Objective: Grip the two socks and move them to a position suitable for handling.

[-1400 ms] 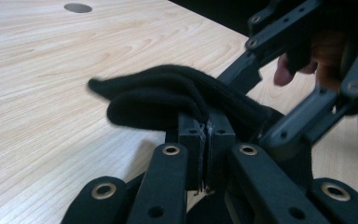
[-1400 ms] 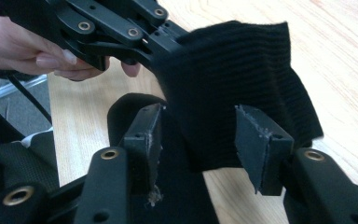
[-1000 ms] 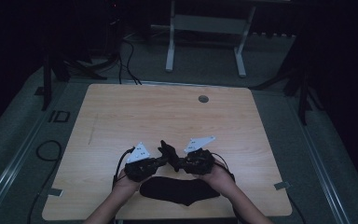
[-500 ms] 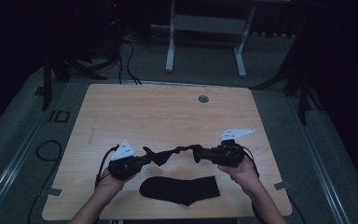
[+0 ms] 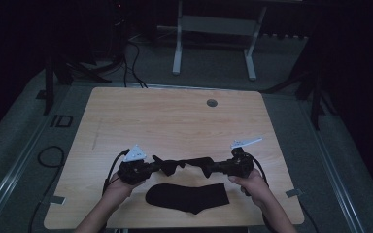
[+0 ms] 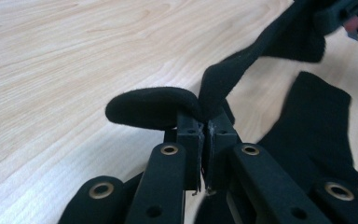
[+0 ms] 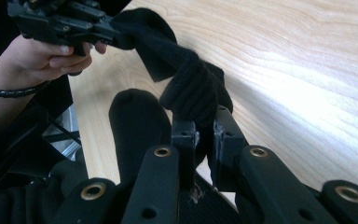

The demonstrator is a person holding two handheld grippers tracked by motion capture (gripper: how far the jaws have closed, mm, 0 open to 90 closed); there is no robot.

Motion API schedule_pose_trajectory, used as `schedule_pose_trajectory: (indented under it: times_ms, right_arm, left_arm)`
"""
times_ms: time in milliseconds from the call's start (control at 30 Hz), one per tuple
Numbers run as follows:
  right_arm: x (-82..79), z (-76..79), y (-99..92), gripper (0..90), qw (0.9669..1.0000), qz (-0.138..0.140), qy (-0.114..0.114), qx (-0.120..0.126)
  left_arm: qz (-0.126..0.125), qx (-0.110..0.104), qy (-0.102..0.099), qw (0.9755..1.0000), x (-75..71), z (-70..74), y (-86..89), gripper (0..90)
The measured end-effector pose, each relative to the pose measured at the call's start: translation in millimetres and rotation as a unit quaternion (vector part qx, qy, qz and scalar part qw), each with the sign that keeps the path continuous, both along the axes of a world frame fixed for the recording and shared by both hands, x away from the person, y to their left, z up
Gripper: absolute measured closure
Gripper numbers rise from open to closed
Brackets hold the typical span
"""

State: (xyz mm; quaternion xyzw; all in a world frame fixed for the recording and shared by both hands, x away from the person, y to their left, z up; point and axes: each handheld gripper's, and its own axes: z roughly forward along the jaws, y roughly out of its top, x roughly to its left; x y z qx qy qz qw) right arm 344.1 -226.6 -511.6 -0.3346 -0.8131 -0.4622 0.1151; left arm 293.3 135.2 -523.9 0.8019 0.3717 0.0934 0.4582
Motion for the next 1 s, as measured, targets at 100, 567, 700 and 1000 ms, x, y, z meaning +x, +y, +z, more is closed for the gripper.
schedule_pose_trajectory:
  times_ms: [100,567,700,1000]
  right_arm:
    - [4.3,-2.1,-3.9,81.7,0.9999,-0.010,0.008,0.002]
    - [35.3,-4.0,-39.4,50.6,0.9850,-0.151,-0.012,-0.082]
    - [43.9,-5.2,-49.1,46.9,0.9739,-0.191,-0.020,-0.122]
    - [54.0,-1.7,-35.8,90.0,0.9582,-0.190,-0.108,-0.185]
  left_arm:
    - [0.005,0.008,-0.005,0.9999,8.2,-2.0,-5.7,82.1]
    - [0.019,0.042,0.005,0.9989,36.4,-17.3,-24.8,72.9]
    - [0.030,0.046,0.005,0.9985,39.6,-19.3,-23.4,72.9]
    - [0.054,0.056,-0.003,0.9969,53.7,-12.0,-22.3,89.6]
